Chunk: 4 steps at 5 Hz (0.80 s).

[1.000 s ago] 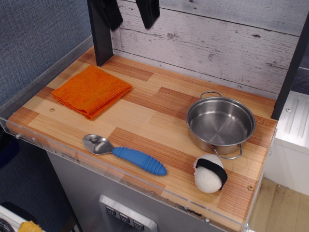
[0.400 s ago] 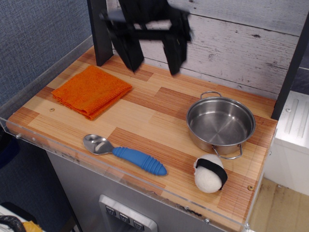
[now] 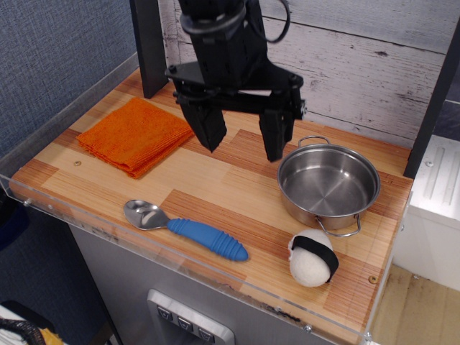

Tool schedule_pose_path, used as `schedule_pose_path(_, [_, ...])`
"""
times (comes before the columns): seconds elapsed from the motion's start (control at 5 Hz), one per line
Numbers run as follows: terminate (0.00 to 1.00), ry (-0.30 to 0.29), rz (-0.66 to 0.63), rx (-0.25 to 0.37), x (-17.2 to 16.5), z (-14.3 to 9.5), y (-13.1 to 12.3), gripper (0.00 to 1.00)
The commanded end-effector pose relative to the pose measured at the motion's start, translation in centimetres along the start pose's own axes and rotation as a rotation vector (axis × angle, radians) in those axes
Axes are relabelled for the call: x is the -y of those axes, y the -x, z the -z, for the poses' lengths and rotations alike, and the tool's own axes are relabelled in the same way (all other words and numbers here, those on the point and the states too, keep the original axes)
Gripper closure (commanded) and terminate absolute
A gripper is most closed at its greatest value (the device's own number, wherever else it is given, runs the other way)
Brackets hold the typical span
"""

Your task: Place the pot onto the orange towel

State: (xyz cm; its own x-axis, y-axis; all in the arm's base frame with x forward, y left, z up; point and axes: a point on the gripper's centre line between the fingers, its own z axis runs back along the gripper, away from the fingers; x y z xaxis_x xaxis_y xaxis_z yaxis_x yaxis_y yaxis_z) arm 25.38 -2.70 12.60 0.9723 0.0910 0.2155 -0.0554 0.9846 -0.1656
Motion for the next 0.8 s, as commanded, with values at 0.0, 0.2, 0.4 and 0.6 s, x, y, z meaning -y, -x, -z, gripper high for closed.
schedule_pose_path(0.0, [0.0, 0.012, -0.192, 0.078, -0.3, 1.7, 0.2, 0.0])
schedule_pose_path(0.2, [0.0, 0.02, -0.282, 0.084, -0.1, 3.3, -0.1, 0.0])
schedule_pose_path(0.4, [0.0, 0.013, -0.335, 0.088, 0.1, 4.3, -1.0, 0.0])
schedule_pose_path(0.6, [0.0, 0.005, -0.362, 0.095, 0.9, 5.5, -2.1, 0.0])
